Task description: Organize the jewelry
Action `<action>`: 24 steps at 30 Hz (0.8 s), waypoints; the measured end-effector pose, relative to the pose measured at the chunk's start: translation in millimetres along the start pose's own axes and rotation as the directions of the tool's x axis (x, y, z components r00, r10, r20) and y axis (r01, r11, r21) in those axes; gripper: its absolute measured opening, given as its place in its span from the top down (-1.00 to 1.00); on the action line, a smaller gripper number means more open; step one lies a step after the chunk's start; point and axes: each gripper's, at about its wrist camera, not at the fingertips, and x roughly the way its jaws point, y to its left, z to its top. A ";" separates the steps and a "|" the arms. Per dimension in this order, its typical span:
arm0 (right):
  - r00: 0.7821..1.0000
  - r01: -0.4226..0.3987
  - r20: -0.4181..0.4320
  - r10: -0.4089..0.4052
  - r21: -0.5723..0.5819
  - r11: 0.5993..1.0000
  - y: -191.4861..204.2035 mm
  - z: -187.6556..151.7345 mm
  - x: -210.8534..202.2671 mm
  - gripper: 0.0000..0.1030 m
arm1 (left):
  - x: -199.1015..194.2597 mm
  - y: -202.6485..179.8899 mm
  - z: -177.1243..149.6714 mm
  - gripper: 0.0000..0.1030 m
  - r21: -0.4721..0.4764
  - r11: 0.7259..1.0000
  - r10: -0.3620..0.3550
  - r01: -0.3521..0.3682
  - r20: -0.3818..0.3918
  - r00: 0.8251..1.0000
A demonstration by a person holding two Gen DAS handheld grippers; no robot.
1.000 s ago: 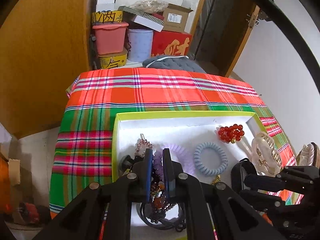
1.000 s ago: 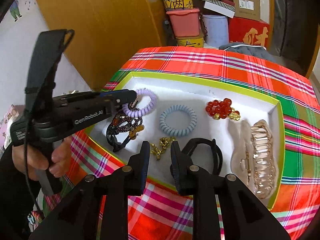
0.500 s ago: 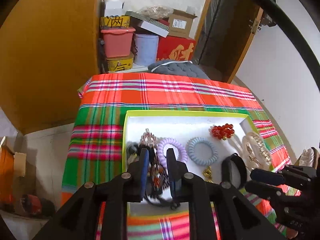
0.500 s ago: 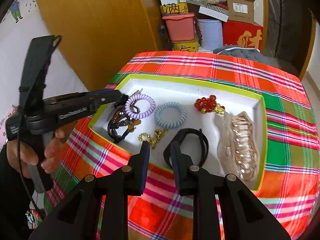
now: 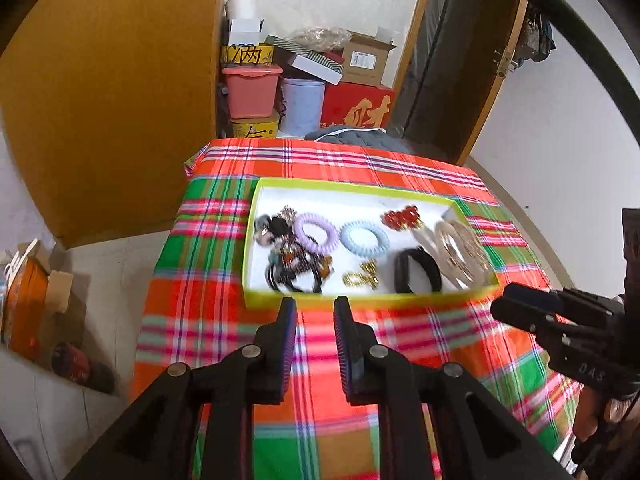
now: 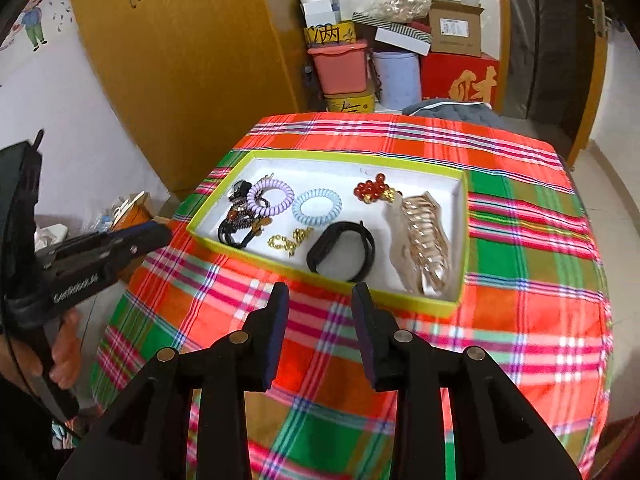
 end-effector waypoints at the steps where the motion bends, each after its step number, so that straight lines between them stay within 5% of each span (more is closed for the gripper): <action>1: 1.000 0.005 0.003 -0.005 -0.004 1.000 0.2 -3.0 -4.3 0.35 | -3.9 -2.2 -4.2 0.64 0.000 1.000 0.004 -0.004 -0.001 1.000; 24: 0.998 0.068 0.005 -0.067 -0.038 0.997 8.8 -57.7 -50.5 0.32 | -35.3 -15.8 -64.7 0.64 -0.060 0.998 0.019 -0.023 -0.062 0.998</action>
